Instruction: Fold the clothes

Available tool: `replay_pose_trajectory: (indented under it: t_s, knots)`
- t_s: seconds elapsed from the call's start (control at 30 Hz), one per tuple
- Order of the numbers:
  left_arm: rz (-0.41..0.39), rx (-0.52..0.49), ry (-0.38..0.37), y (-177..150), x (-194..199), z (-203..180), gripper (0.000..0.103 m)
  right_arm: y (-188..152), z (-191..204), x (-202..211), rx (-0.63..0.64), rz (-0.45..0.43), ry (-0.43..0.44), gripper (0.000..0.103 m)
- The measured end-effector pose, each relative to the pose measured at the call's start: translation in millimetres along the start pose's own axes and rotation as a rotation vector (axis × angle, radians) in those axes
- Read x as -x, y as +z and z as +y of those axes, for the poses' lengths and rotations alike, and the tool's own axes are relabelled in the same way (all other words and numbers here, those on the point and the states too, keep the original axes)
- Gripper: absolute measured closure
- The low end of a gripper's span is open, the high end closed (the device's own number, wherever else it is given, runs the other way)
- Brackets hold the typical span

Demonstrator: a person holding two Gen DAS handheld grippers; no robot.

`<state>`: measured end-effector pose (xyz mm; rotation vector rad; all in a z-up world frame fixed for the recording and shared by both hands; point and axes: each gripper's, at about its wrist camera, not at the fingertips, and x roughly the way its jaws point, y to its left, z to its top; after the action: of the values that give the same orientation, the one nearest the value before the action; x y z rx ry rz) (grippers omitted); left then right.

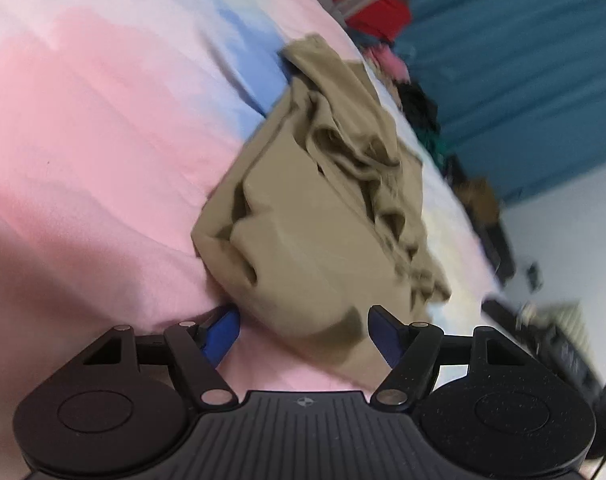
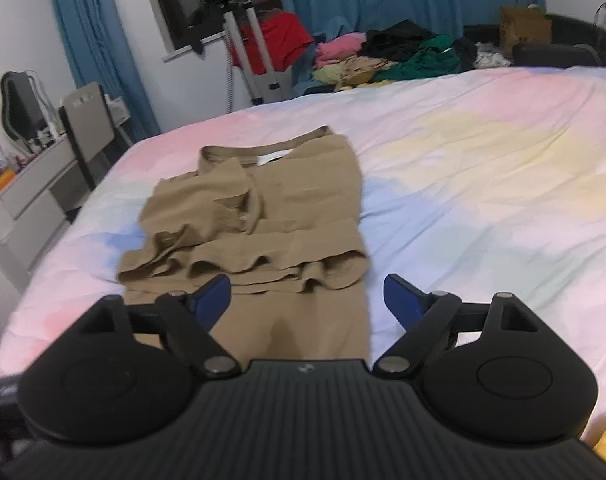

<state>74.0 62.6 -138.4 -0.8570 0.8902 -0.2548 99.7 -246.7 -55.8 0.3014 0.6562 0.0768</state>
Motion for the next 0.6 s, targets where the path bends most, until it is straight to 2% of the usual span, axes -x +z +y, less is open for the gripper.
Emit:
replay_pose_trajectory:
  t_s: [0.1, 0.13, 0.17, 0.27, 0.3, 0.4, 0.5, 0.6]
  knots:
    - [-0.047, 0.056, -0.028, 0, -2, 4, 0.041, -2, -2, 2, -0.096, 0.051, 0.092, 0.018]
    - [-0.063, 0.063, -0.037, 0, -1, 4, 0.049, -3, -3, 3, -0.135, 0.073, 0.128, 0.018]
    - [-0.079, 0.065, -0.046, 0, 0, 4, 0.057, -5, -5, 2, -0.187, 0.101, 0.171, 0.018]
    - [-0.122, 0.065, -0.072, 0, 5, 4, 0.070, -19, -19, -6, -0.409, 0.216, 0.315, 0.018]
    - [-0.129, 0.059, -0.079, -1, 6, 2, 0.071, -26, -25, -11, -0.490, 0.262, 0.352, 0.018]
    - [-0.078, 0.040, -0.021, -3, -2, -2, 0.071, -48, -39, -30, -0.693, 0.400, 0.404, 0.016]
    - [-0.042, 0.044, 0.004, -4, -12, -2, 0.071, -64, -42, -43, -0.792, 0.480, 0.406, 0.016]
    - [-0.055, 0.088, -0.010, 1, -14, 1, 0.080, -72, -36, -48, -0.855, 0.509, 0.428, 0.016]
